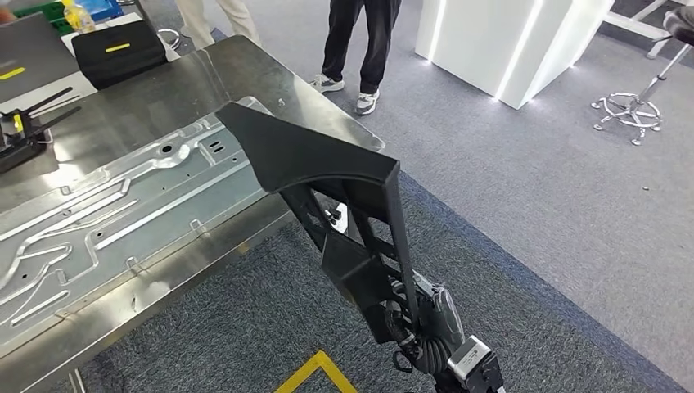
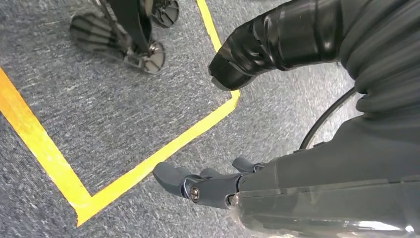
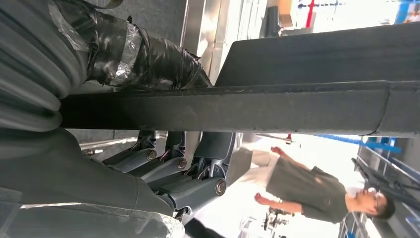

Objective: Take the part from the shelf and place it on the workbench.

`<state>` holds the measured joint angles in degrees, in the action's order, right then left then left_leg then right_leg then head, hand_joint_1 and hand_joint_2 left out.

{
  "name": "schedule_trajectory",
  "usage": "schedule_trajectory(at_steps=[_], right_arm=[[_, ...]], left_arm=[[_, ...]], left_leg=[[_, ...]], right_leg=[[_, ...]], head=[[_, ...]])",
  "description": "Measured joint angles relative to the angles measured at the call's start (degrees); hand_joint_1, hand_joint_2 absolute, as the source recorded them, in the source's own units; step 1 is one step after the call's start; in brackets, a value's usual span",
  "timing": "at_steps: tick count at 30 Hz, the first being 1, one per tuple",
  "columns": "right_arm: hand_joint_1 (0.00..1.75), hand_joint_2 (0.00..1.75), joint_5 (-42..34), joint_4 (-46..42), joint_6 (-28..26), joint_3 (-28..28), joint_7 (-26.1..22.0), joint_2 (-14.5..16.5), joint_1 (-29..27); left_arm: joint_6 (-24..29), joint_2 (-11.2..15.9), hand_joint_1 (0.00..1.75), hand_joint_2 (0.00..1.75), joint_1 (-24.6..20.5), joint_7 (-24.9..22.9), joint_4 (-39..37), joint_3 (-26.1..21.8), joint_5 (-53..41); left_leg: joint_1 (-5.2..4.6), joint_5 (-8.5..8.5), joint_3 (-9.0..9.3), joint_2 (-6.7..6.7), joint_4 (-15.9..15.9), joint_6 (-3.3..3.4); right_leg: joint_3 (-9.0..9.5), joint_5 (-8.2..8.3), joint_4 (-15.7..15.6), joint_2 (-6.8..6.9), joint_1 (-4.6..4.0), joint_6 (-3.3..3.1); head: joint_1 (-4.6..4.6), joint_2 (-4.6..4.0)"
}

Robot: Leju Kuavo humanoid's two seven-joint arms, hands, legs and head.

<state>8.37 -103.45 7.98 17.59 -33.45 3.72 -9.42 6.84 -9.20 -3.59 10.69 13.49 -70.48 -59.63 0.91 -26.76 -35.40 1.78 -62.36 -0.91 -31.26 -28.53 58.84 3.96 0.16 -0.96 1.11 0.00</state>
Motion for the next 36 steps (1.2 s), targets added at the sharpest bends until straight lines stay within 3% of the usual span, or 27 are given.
schedule_trajectory(at_steps=[2, 4, 7, 9, 11, 13, 14, 15, 17, 19, 21, 23, 24, 26, 28, 29, 30, 33, 35, 36], right_arm=[[1.75, 1.75, 0.0, 0.0, 0.0, 0.0, 0.0, 0.0, 0.1], [1.75, 1.75, 0.0, 0.0, 0.0, 0.1, 0.0, 0.0, 0.1], [1.75, 1.75, 0.1, 0.0, -0.1, 0.2, 0.0, 0.0, 0.2], [1.75, 1.75, 0.1, 0.0, -0.1, 0.2, 0.0, 0.0, 0.2], [1.75, 1.75, 0.1, -0.1, -0.1, 0.2, 0.0, 0.0, 0.2], [1.75, 1.75, 0.6, 0.0, -0.3, 0.6, 0.1, 0.0, 0.0], [1.75, 1.75, 1.0, 0.0, -0.5, 0.9, 0.2, 0.0, 0.0], [1.75, 1.75, 1.4, 0.1, -0.8, 1.3, 0.2, 0.0, 0.0], [1.75, 1.75, 1.8, 0.3, -1.5, 2.1, 0.2, 0.0, 0.2], [1.75, 1.75, 1.8, 0.5, -2.1, 2.7, 0.2, 0.1, 0.4], [1.75, 1.75, 1.6, 0.4, -2.7, 3.1, 0.5, 0.0, 0.5], [1.75, 1.75, 1.1, 0.1, -3.0, 3.1, 0.9, 0.0, 0.7], [1.75, 1.75, 0.8, -0.2, -3.1, 3.1, 1.0, 0.0, 0.7], [1.75, 1.75, 0.4, -0.8, -3.2, 3.0, 1.2, -0.1, 0.5], [1.75, 1.75, 0.3, -1.1, -3.2, 2.9, 1.3, -0.3, 0.2], [1.75, 1.75, 0.3, -1.1, -3.2, 2.9, 1.3, -0.4, 0.0], [1.75, 1.75, 0.3, -1.2, -3.2, 2.9, 1.3, -0.5, -0.1], [1.75, 1.75, 0.3, -1.6, -3.4, 2.8, 1.3, -0.7, -0.3], [1.75, 1.75, 0.3, -1.9, -3.9, 2.7, 1.3, -0.8, -0.4], [1.75, 1.75, 0.3, -2.1, -4.1, 2.6, 1.2, -0.8, -0.6]], left_arm=[[0.0, 0.0, 0.00, 1.75, -0.1, 0.0, 0.0, 0.0, 0.0], [0.0, 0.0, 0.00, 1.75, 0.0, 0.0, 0.0, 0.0, 0.0], [0.0, -0.1, 0.00, 1.75, 0.1, -0.1, 0.0, 0.0, 0.0], [0.0, -0.1, 0.00, 1.75, 0.1, -0.1, 0.0, 0.0, 0.0], [0.0, -0.1, 0.00, 1.75, 0.0, -0.1, 0.0, 0.0, 0.0], [0.0, 0.0, 0.00, 1.75, -0.1, -0.3, 0.0, -0.2, 0.3], [-0.1, 0.1, 0.00, 1.75, -0.1, -0.5, 0.0, -0.3, 0.4], [-0.1, 0.2, 0.00, 1.75, -0.1, -0.6, 0.0, -0.5, 0.5], [-0.4, 0.2, 0.00, 1.75, 0.0, -0.5, 0.0, -0.7, 0.5], [-0.7, 0.2, 0.00, 1.75, 0.0, -0.1, 0.0, -0.8, 0.4], [-1.0, 0.4, 0.00, 1.75, 0.1, 0.4, 0.0, -0.8, 0.2], [-1.0, 0.5, 0.00, 1.75, 0.1, 0.5, 0.0, -0.8, -0.1], [-0.9, 0.6, 0.00, 1.75, 0.1, 0.4, 0.0, -0.8, -0.3], [-0.7, 0.6, 0.00, 1.75, -0.2, 0.0, 0.0, -0.8, -0.6], [-0.6, 0.6, 0.00, 1.75, -0.3, -0.3, 0.0, -0.8, -0.8], [-0.5, 0.6, 0.00, 1.75, -0.3, -0.4, 0.0, -0.8, -0.8], [-0.4, 0.6, 0.00, 1.75, -0.2, -0.5, 0.0, -0.8, -0.9], [-0.1, 0.6, 0.00, 1.75, -0.3, -0.5, 0.0, -0.8, -1.1], [-0.1, 0.6, 0.00, 1.75, -0.5, -0.4, 0.0, -0.7, -1.5], [0.0, 0.6, 0.00, 1.75, -0.5, -0.3, 0.0, -0.7, -1.7]], left_leg=[[-0.31, 0.61, 1.65, 0.67, 3.3, 0.71], [-0.41, 0.78, 1.64, -0.28, 3.5, 1.43], [-0.10, 1.18, 2.08, -1.23, 4.3, 2.18], [-0.11, 1.21, 2.12, -1.34, 4.3, 2.25], [-0.10, 1.29, 2.07, -1.65, 4.3, 2.57], [-0.18, 1.31, 2.01, -3.05, 4.3, 2.87], [-0.23, 1.27, 2.03, -3.95, 4.2, 2.84], [-0.25, 1.21, 2.08, -4.93, 4.0, 2.76], [-0.29, 1.05, 2.06, -6.22, 3.7, 2.40], [-0.29, 1.10, 1.73, -7.28, 3.5, 1.75], [-0.10, 1.32, 1.39, -8.26, 3.7, 0.95], [0.00, 0.66, 0.85, -6.99, 2.8, 0.41], [-0.04, -0.58, -0.07, -5.62, 0.9, 0.21], [-0.05, -4.29, -3.28, -3.11, -5.9, -0.11], [0.05, -6.41, -6.08, -2.52, -11.9, -0.40], [0.07, -5.95, -6.13, -2.35, -12.2, -0.45], [0.08, -4.60, -5.11, -2.11, -10.4, -0.43], [-0.29, -0.15, 0.94, 0.58, 0.7, 0.37], [-0.71, 0.26, 2.19, 1.38, 3.4, 1.17], [-0.77, 0.39, 2.05, 0.86, 3.5, 1.49]], right_leg=[[0.22, -0.32, 0.1, 0.78, -0.23, 0.56], [0.45, -0.46, 0.0, 1.26, -0.24, 1.15], [0.63, -1.16, 0.7, 0.04, 0.11, 1.94], [0.53, -1.44, 1.0, -0.57, 0.18, 2.00], [-1.18, -3.57, 4.4, -1.99, 0.21, 2.07], [-5.28, -6.38, 12.1, -3.48, 0.34, 2.22], [-6.20, -6.08, 13.6, -3.77, 0.44, 2.25], [-6.01, -4.57, 12.6, -4.10, 0.59, 2.23], [-2.67, -0.79, 4.9, -6.06, 0.93, 2.04], [-1.05, 0.24, 1.0, -7.61, 0.96, 1.83], [-0.94, 0.24, 0.6, -7.06, 0.76, 1.34], [-0.66, 0.53, 0.1, -5.90, 0.82, 0.52], [-0.52, 0.64, -0.2, -5.20, 0.87, 0.10], [-0.43, 0.58, -0.3, -3.77, 0.59, -0.40], [-0.42, 0.44, -0.3, -2.28, 0.32, -0.56], [-0.38, 0.35, -0.2, -1.61, 0.25, -0.55], [-0.27, 0.24, -0.2, -1.01, 0.22, -0.50], [0.31, -0.28, -0.1, 0.57, -0.03, 0.08], [0.57, -0.50, -0.2, 1.41, -0.22, 0.65], [0.70, -0.53, -0.3, 1.79, -0.23, 0.94]], head=[[0.03, 0.00], [0.03, 0.00], [0.04, 0.00], [0.05, 0.00], [0.07, 0.00], [0.05, 0.00], [0.05, 0.00], [0.05, 0.00], [0.06, 0.00], [0.04, 0.00], [0.03, 0.00], [0.00, 0.00], [-0.05, 0.00], [-0.14, 0.00], [-0.13, 0.00], [-0.13, 0.00], [-0.13, 0.00], [-0.11, 0.00], [-0.10, 0.00], [-0.10, 0.00]])
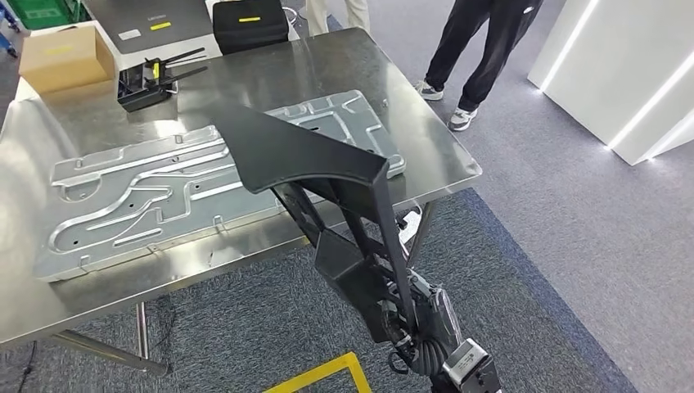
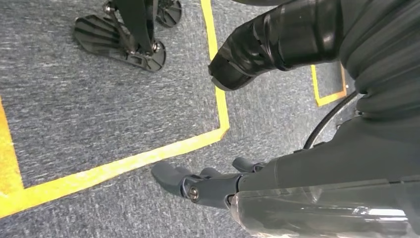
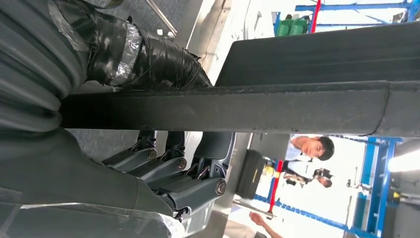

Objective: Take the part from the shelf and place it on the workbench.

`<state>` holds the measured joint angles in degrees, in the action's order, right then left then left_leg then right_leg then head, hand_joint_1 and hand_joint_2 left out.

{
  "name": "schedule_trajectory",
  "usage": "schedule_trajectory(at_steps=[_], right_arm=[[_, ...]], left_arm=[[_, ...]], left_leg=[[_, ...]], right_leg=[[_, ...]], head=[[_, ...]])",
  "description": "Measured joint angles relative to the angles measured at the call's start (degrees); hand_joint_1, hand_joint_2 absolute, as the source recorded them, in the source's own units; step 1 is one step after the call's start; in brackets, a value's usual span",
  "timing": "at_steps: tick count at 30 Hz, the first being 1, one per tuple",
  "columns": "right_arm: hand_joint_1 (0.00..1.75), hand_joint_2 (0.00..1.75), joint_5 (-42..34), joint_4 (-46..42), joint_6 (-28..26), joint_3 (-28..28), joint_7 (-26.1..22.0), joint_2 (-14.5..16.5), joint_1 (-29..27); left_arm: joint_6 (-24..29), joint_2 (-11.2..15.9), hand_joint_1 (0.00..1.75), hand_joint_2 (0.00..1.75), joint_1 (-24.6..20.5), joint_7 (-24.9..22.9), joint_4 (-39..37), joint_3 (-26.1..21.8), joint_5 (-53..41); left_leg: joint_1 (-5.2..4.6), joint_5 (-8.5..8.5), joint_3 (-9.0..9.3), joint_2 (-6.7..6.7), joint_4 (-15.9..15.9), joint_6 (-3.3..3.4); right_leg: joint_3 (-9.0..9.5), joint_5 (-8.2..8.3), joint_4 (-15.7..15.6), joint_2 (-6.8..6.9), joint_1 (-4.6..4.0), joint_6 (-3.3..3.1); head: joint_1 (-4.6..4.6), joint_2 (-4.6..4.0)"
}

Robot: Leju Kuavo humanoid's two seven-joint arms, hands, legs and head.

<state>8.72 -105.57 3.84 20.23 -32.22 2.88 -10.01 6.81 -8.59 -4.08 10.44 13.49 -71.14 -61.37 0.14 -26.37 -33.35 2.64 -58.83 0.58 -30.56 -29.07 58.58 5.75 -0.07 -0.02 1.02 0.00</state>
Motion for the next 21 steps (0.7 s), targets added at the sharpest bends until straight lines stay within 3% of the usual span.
schedule_trajectory(at_steps=[1, 3, 5, 6, 7, 8, 9, 11, 13, 16, 18, 21], right_arm=[[1.75, 1.75, 0.0, -0.3, -0.3, -0.1, 0.0, -0.1, -0.2], [1.75, 1.75, 0.0, -1.2, -0.7, -0.5, -0.1, -0.4, -0.8], [1.75, 1.75, -0.5, -2.0, -0.9, -1.2, -0.2, -0.9, -1.7], [1.75, 1.75, -1.0, -2.2, -0.9, -1.5, -0.3, -1.1, -2.4], [1.75, 1.75, -1.5, -2.3, -0.9, -1.9, -0.3, -1.4, -3.0], [1.75, 1.75, -1.9, -2.4, -0.8, -2.2, -0.4, -1.6, -3.6], [1.75, 1.75, -2.3, -2.5, -0.6, -2.3, -0.4, -1.7, -4.1], [1.75, 1.75, -2.8, -2.8, -0.1, -2.5, -0.6, -1.9, -4.5], [1.75, 1.75, -3.2, -3.0, 0.8, -2.5, -0.6, -2.0, -4.4], [1.75, 1.75, -3.6, -3.1, 2.0, -2.5, -0.3, -2.1, -4.3], [1.75, 1.75, -4.0, -3.0, 3.0, -2.4, -0.1, -2.1, -4.0], [1.75, 1.75, -4.4, -2.5, 4.2, -2.0, -0.3, -2.0, -3.1]], left_arm=[[0.0, 0.0, 0.00, 1.75, 0.0, 0.3, 0.0, 0.1, -0.3], [0.1, -0.1, 0.00, 1.75, -0.1, 1.0, 0.0, 0.3, -0.7], [0.2, -0.2, 0.00, 1.75, -0.4, 1.4, 0.0, 0.7, -1.0], [0.3, -0.2, 0.00, 1.75, -0.5, 1.5, 0.0, 0.9, -1.1], [0.4, -0.2, 0.00, 1.75, -0.6, 1.5, 0.0, 1.1, -1.2], [0.4, -0.3, 0.00, 1.75, -0.6, 1.4, 0.0, 1.2, -1.3], [0.5, -0.3, 0.00, 1.75, -0.7, 1.2, 0.0, 1.3, -1.3], [0.4, -0.5, 0.00, 1.75, -0.7, 0.7, 0.0, 1.3, -1.3], [0.2, -0.7, 0.00, 1.75, -0.7, 0.5, -0.1, 1.3, -1.1], [0.0, -0.7, 0.00, 1.75, -0.8, -0.5, -0.1, 1.3, -0.5], [0.1, -0.7, 0.00, 1.75, -0.8, -1.7, -0.1, 1.2, 0.0], [0.1, -0.7, 0.00, 1.75, -0.8, -2.3, -0.1, 1.0, 0.7]], left_leg=[[0.13, 0.14, 0.05, -0.46, 0.2, 0.36], [0.42, 0.48, 0.38, -1.24, 0.8, 1.12], [0.51, 0.61, 0.62, -1.88, 1.1, 1.67], [0.47, 0.59, 0.61, -2.24, 1.0, 1.83], [0.43, 0.55, 0.61, -2.62, 1.0, 1.90], [0.39, 0.49, 0.64, -2.99, 0.9, 1.90], [0.38, 0.39, 0.71, -3.33, 0.8, 1.86], [0.39, 0.12, 0.92, -3.81, 0.6, 1.60], [0.21, -0.16, 0.91, -4.07, 0.3, 1.15], [0.12, -0.28, 0.77, -4.21, 0.4, 0.21], [0.22, -1.22, 0.31, -3.98, -0.9, -0.39], [0.35, -5.90, -4.19, -3.51, -10.2, -0.86]], right_leg=[[0.14, -0.13, 0.0, 0.08, 0.07, 0.35], [-0.35, -1.54, 1.7, -1.86, 0.24, 0.94], [-3.25, -4.96, 7.9, -4.73, 0.39, 1.21], [-5.32, -6.63, 11.9, -5.40, 0.43, 1.26], [-7.09, -7.55, 15.0, -5.64, 0.44, 1.30], [-8.03, -7.34, 16.4, -5.70, 0.45, 1.31], [-7.93, -5.97, 15.5, -5.71, 0.46, 1.26], [-5.03, -1.39, 8.2, -5.86, 0.48, 0.98], [-2.40, 1.24, 1.8, -6.17, 0.35, 0.57], [-1.91, 1.43, 0.3, -6.27, 0.21, -0.19], [-1.55, 1.48, -0.3, -6.07, 0.35, -0.95], [-1.21, 1.25, -0.6, -5.60, 0.34, -1.69]], head=[[-0.01, 0.00], [0.02, 0.00], [0.04, 0.00], [0.04, 0.00], [0.04, 0.00], [0.04, 0.00], [0.05, 0.00], [0.05, 0.00], [0.04, 0.00], [0.02, 0.00], [0.02, 0.00], [0.01, 0.00]])
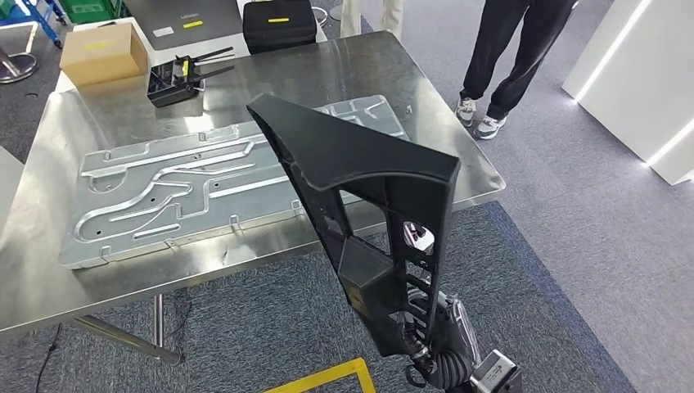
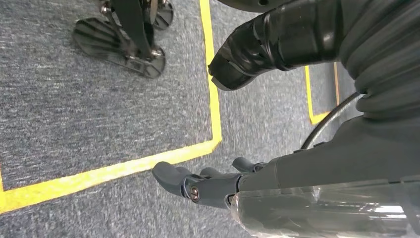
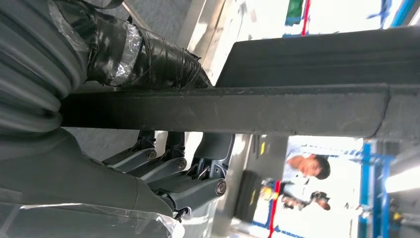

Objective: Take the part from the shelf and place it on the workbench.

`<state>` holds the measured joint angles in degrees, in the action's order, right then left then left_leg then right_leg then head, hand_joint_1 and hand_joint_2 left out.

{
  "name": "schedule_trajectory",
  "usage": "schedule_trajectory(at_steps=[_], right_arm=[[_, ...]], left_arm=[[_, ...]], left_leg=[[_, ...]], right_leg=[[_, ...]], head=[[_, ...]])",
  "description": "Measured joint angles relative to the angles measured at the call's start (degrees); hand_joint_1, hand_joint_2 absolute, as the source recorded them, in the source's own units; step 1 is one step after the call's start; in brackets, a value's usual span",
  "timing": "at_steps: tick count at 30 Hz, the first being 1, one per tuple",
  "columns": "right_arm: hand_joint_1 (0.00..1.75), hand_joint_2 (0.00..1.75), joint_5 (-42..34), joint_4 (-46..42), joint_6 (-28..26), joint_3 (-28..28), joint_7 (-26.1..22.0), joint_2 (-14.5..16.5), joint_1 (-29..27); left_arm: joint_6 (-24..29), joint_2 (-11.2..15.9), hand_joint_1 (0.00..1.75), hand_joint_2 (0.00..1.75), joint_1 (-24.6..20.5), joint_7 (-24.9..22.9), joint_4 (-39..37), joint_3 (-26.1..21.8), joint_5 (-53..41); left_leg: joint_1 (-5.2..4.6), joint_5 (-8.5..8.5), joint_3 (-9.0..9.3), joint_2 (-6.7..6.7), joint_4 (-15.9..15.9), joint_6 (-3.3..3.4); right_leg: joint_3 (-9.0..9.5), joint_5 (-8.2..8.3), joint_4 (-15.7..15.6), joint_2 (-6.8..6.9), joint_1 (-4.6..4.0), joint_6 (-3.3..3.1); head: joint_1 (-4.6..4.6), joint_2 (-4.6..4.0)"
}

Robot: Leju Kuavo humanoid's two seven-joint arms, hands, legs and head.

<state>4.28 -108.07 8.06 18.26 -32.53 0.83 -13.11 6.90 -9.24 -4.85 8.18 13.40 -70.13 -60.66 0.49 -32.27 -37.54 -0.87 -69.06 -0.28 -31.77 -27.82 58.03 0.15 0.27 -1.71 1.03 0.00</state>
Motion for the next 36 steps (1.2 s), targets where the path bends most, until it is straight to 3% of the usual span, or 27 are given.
schedule_trajectory(at_steps=[2, 3, 5, 7, 10, 12, 14, 16, 18, 19, 20, 21, 23, 24, 25, 27, 29, 30, 31, 32, 33, 34, 35, 36], right_arm=[[1.75, 1.75, 0.2, 0.4, 0.2, 0.5, -0.2, 0.0, 0.2], [1.75, 1.75, 0.3, 0.6, 0.3, 0.7, -0.2, 0.0, 0.2], [1.75, 1.75, -0.5, 1.0, 1.0, 1.1, 0.3, 0.0, 0.6], [1.75, 1.75, -1.5, 1.6, 2.0, 1.3, 0.9, 0.1, 1.5], [1.75, 1.75, -2.0, 2.4, 3.0, 1.8, 1.3, 0.5, 2.5], [1.75, 1.75, -2.4, 2.9, 3.4, 2.3, 1.5, 0.7, 3.0], [1.75, 1.75, -2.4, 3.5, 3.6, 2.6, 1.3, 0.8, 3.5], [1.75, 1.75, -2.1, 4.0, 3.6, 2.8, 1.0, 0.9, 3.7], [1.75, 1.75, -2.0, 4.5, 3.7, 3.0, 1.0, 0.9, 3.8], [1.75, 1.75, -2.0, 4.7, 3.8, 3.2, 1.0, 0.9, 3.9], [1.75, 1.75, -2.0, 4.9, 4.0, 3.3, 1.0, 0.9, 4.0], [1.75, 1.75, -2.0, 5.1, 4.0, 3.4, 1.0, 0.9, 4.1], [1.75, 1.75, -1.9, 5.4, 4.1, 3.6, 1.0, 0.9, 4.3], [1.75, 1.75, -1.9, 5.5, 4.1, 3.7, 1.1, 0.9, 4.4], [1.75, 1.75, -1.8, 5.6, 4.1, 3.8, 1.1, 1.0, 4.5], [1.75, 1.75, -1.7, 5.6, 4.0, 4.0, 1.0, 1.2, 4.6], [1.75, 1.75, -1.7, 5.6, 4.0, 4.0, 1.0, 1.4, 4.8], [1.75, 1.75, -1.6, 5.6, 4.0, 4.1, 1.0, 1.4, 4.9], [1.75, 1.75, -1.5, 5.7, 3.9, 4.1, 1.0, 1.5, 4.9], [1.75, 1.75, -1.4, 5.7, 3.9, 4.1, 1.0, 1.5, 4.9], [1.75, 1.75, -1.3, 5.7, 3.8, 4.1, 1.0, 1.5, 4.9], [1.75, 1.75, -1.2, 5.7, 3.7, 4.1, 1.0, 1.5, 4.8], [1.75, 1.75, -1.2, 5.7, 3.5, 4.1, 1.0, 1.5, 4.8], [1.75, 1.75, -1.2, 5.7, 3.4, 4.1, 1.0, 1.5, 4.8]], left_arm=[[0.1, 0.1, 0.00, 1.75, 0.1, 0.0, 0.0, -0.2, 0.3], [0.1, 0.1, 0.00, 1.75, 0.3, 0.0, 0.0, -0.3, 0.4], [0.0, 0.3, 0.00, 1.75, 0.5, -0.1, 0.0, -0.6, 0.5], [0.0, 0.4, 0.00, 1.75, 0.5, 0.0, 0.0, -0.9, 0.7], [-0.1, 0.6, 0.00, 1.75, 0.4, -0.3, 0.0, -1.3, 1.2], [0.0, 0.7, 0.00, 1.75, 0.7, -0.8, 0.0, -1.5, 1.4], [0.0, 0.7, 0.00, 1.75, 0.8, -0.9, 0.0, -1.6, 1.5], [0.0, 0.8, 0.00, 1.75, 0.8, -0.9, 0.0, -1.8, 1.6], [0.0, 0.9, 0.00, 1.75, 0.9, -0.9, 0.0, -2.1, 1.7], [0.0, 1.0, 0.00, 1.75, 1.0, -1.0, 0.0, -2.3, 1.7], [0.0, 1.0, 0.00, 1.75, 1.1, -1.0, 0.0, -2.4, 1.7], [-0.1, 0.9, 0.00, 1.75, 1.2, -1.0, 0.0, -2.5, 1.7], [-0.1, 0.9, 0.00, 1.75, 1.1, -1.0, -0.1, -2.7, 1.6], [-0.1, 0.9, 0.00, 1.75, 1.0, -1.0, -0.1, -2.7, 1.6], [-0.1, 0.9, 0.00, 1.75, 0.9, -1.0, -0.1, -2.7, 1.6], [-0.1, 1.0, 0.00, 1.75, 0.8, -0.9, -0.1, -2.7, 1.6], [0.0, 1.0, 0.00, 1.75, 0.7, -0.8, -0.1, -2.7, 1.5], [0.0, 1.0, 0.00, 1.75, 0.7, -0.7, -0.1, -2.7, 1.4], [0.0, 1.0, 0.00, 1.75, 0.7, -0.5, -0.2, -2.7, 1.3], [0.0, 1.0, 0.00, 1.75, 0.7, -0.2, -0.2, -2.7, 1.2], [0.0, 1.0, 0.00, 1.75, 0.7, 0.0, -0.2, -2.7, 1.1], [0.0, 1.0, 0.00, 1.75, 0.8, 0.3, -0.2, -2.7, 1.0], [0.0, 1.1, 0.00, 1.75, 0.8, 0.5, -0.2, -2.7, 0.9], [0.0, 1.1, 0.00, 1.75, 0.8, 0.6, -0.2, -2.7, 0.8]], left_leg=[[0.05, -1.36, -2.92, 0.13, -5.3, -0.14], [0.05, -0.40, -2.98, 0.22, -5.1, -0.09], [0.03, 3.76, 0.05, 0.55, 1.3, 0.26], [-0.31, 5.67, 3.42, 1.10, 8.2, 0.85], [-0.69, 4.85, 5.02, 1.12, 10.8, 1.98], [-0.53, 4.53, 6.53, 0.83, 11.5, 2.81], [-0.46, 3.77, 8.12, 0.65, 11.8, 3.32], [-0.46, 2.55, 9.46, 0.38, 11.8, 3.44], [-0.47, 1.07, 11.17, 0.05, 11.8, 3.34], [-0.47, 0.26, 12.26, -0.09, 11.8, 3.25], [-0.47, -0.61, 13.40, -0.18, 11.8, 3.13], [-0.47, -1.49, 14.52, -0.26, 11.8, 2.98], [-0.46, -2.96, 16.00, -0.52, 12.3, 2.39], [-0.46, -3.14, 16.52, -0.57, 12.4, 2.02], [-0.46, -2.72, 16.75, -0.60, 12.2, 1.59], [-0.41, -0.65, 15.98, -0.37, 9.0, 0.99], [-0.27, 0.17, 12.25, -0.15, 2.6, 0.62], [-0.19, -1.08, 9.94, -0.07, -0.4, 0.44], [-0.10, -3.44, 7.77, 0.00, -2.4, 0.19], [0.01, -5.93, 6.08, 0.08, -3.2, -0.07], [0.11, -7.40, 5.00, 0.16, -2.8, -0.28], [0.19, -7.03, 4.50, 0.26, -1.1, -0.46], [0.25, -4.43, 4.62, 0.36, 1.9, -0.53], [0.27, -0.73, 5.08, 0.50, 5.3, -0.47]], right_leg=[[0.31, -0.38, 0.1, 0.33, -0.17, -0.08], [0.58, -0.66, 0.1, 0.46, -0.21, -0.04], [1.34, -1.33, 0.2, 0.60, -0.23, 0.18], [1.90, -2.08, 0.2, 0.72, -0.35, 0.72], [2.70, -2.21, 0.4, 0.81, -0.22, 1.82], [2.52, -2.17, 2.3, 0.67, -0.04, 2.27], [-0.68, -3.18, 7.7, 0.36, 0.09, 2.59], [-6.09, -5.31, 14.5, 0.18, 0.14, 2.90], [-9.94, -6.97, 16.5, 0.13, 0.14, 2.98], [-10.61, -6.52, 14.9, 0.11, 0.11, 2.85], [-10.64, -4.56, 11.8, 0.08, 0.02, 2.59], [-10.40, -0.60, 8.4, 0.00, -0.17, 2.21], [-9.83, 5.57, 4.0, -0.18, -0.68, 1.44], [-9.54, 7.02, 3.3, -0.29, -0.87, 1.07], [-9.03, 6.41, 3.0, -0.35, -0.96, 0.68], [-7.16, 5.90, 1.7, -0.37, -0.73, -0.17], [-5.14, 5.30, 0.6, -0.26, -0.46, -0.80], [-4.37, 4.87, 0.3, -0.22, -0.43, -0.96], [-3.66, 4.39, 0.1, -0.25, -0.42, -1.02], [-2.96, 3.86, -0.1, -0.31, -0.41, -0.99], [-2.25, 3.32, -0.1, -0.37, -0.40, -0.93], [-1.56, 2.80, -0.1, -0.41, -0.38, -0.83], [-0.89, 2.29, 0.0, -0.43, -0.35, -0.68], [-0.36, 1.86, 0.0, -0.41, -0.33, -0.47]], head=[[0.01, 0.00], [0.01, 0.00], [0.01, 0.00], [0.01, 0.00], [0.03, 0.00], [0.09, 0.00], [0.14, 0.00], [0.14, 0.00], [0.13, 0.00], [0.14, 0.00], [0.14, 0.00], [0.14, 0.00], [0.18, 0.01], [0.20, 0.01], [0.22, 0.01], [0.24, 0.01], [0.21, 0.01], [0.21, 0.01], [0.19, 0.01], [0.20, 0.00], [0.19, 0.00], [0.20, 0.00], [0.20, 0.00], [0.20, 0.00]])
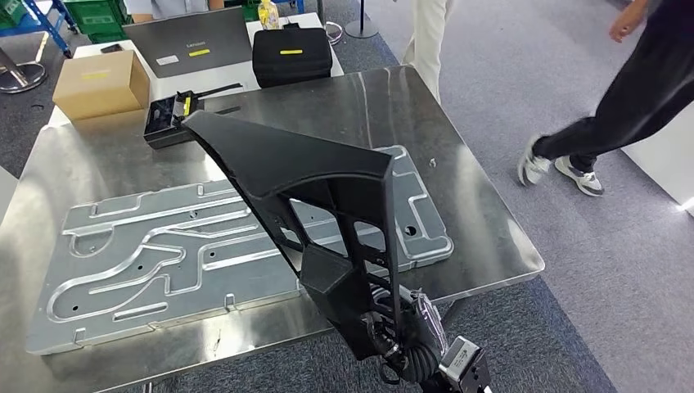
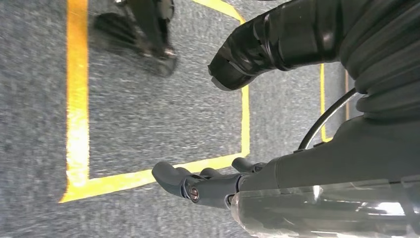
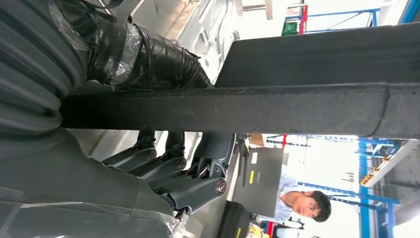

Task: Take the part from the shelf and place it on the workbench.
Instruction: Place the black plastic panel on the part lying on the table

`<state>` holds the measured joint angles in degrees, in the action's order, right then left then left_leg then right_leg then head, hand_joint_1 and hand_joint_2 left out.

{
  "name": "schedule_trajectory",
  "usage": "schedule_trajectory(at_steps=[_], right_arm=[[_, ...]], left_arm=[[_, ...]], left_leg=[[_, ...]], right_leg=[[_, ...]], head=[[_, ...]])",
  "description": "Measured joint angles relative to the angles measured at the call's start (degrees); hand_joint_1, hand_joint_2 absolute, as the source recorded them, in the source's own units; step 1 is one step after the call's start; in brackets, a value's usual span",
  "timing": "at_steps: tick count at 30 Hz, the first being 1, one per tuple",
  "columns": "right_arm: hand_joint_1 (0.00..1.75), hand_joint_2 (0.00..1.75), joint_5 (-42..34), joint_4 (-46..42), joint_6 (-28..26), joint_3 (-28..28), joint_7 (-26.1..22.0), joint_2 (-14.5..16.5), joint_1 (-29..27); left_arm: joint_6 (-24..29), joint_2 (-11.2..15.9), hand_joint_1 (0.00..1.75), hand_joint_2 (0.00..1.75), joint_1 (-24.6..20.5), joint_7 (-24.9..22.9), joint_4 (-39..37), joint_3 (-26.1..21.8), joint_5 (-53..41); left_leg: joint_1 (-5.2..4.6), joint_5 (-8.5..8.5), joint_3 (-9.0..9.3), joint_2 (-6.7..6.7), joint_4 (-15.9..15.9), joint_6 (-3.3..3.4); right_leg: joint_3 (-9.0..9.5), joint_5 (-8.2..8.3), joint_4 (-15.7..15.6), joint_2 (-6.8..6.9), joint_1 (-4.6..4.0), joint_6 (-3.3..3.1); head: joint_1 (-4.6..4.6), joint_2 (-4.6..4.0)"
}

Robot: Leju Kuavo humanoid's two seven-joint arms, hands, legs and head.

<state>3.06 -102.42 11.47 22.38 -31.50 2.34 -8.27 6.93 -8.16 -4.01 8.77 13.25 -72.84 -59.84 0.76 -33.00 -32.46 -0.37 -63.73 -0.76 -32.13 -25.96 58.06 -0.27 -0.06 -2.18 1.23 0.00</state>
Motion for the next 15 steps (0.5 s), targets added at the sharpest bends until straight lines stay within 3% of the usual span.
schedule_trajectory(at_steps=[2, 4, 7, 10, 11, 12, 13, 15], right_arm=[[1.75, 1.75, 0.0, 0.0, -0.2, 0.0, 0.0, 0.0, 0.0], [1.75, 1.75, 0.0, 0.0, -0.2, 0.0, 0.0, 0.0, -0.1], [1.75, 1.75, -0.2, -0.1, -0.3, 0.0, 0.1, 0.0, 0.0], [1.75, 1.75, -2.5, -0.1, -0.4, -0.1, 1.7, 0.0, 1.1], [1.75, 1.75, -3.8, 0.0, -0.5, -0.1, 2.6, 0.0, 1.8], [1.75, 1.75, -5.3, 0.0, -0.6, -0.2, 3.5, 0.0, 2.7], [1.75, 1.75, -6.8, 0.1, -0.9, -0.3, 4.3, 0.0, 3.9], [1.75, 1.75, -9.6, 0.1, -1.7, -0.6, 5.9, 0.0, 7.2]], left_arm=[[0.0, 0.0, 0.00, 1.75, -0.1, 0.2, 0.0, 0.0, -0.2], [0.0, 0.0, 0.00, 1.75, -0.2, 0.4, 0.0, 0.1, -0.3], [0.0, 0.0, 0.00, 1.75, -0.2, 0.8, 0.0, 0.1, -0.5], [-0.1, 0.0, 0.00, 1.75, -0.3, 1.2, 0.0, 0.2, -1.0], [-0.1, 0.1, 0.00, 1.75, -0.3, 1.3, 0.0, 0.3, -1.2], [-0.1, 0.1, 0.00, 1.75, -0.3, 1.4, 0.0, 0.3, -1.4], [-0.1, 0.1, 0.00, 1.75, -0.3, 1.5, 0.0, 0.4, -1.6], [-0.2, 0.2, 0.00, 1.75, -0.3, 1.3, 0.0, 0.6, -2.0]], left_leg=[[-0.19, 3.96, 0.66, 0.31, 4.6, 0.52], [-0.44, 4.01, 0.58, 0.43, 5.1, 1.31], [-0.04, 6.18, 1.06, 0.39, 5.7, 2.55], [-0.08, 6.54, 0.90, 0.48, 5.8, 3.15], [-0.17, 6.50, 0.79, 0.49, 5.8, 3.20], [-0.24, 6.44, 0.72, 0.48, 5.7, 3.22], [-0.29, 6.36, 0.72, 0.45, 5.7, 3.20], [-0.31, 6.12, 0.88, 0.36, 5.5, 3.00]], right_leg=[[0.66, -0.77, 0.2, -0.07, -0.10, 0.66], [0.86, -1.32, 0.4, -0.12, -0.21, 1.44], [0.44, -2.94, 2.3, -0.03, -0.18, 2.39], [-4.17, -8.32, 11.8, -0.02, 0.06, 2.91], [-5.87, -9.39, 14.9, -0.01, 0.17, 3.03], [-6.85, -9.33, 16.4, 0.00, 0.27, 3.09], [-6.74, -8.05, 15.6, 0.00, 0.33, 3.05], [-3.98, -3.62, 8.7, -0.02, 0.31, 2.67]], head=[[0.01, 0.00], [0.02, 0.00], [0.03, 0.00], [0.02, 0.00], [0.01, 0.00], [0.02, 0.00], [0.02, 0.00], [0.03, 0.00]])
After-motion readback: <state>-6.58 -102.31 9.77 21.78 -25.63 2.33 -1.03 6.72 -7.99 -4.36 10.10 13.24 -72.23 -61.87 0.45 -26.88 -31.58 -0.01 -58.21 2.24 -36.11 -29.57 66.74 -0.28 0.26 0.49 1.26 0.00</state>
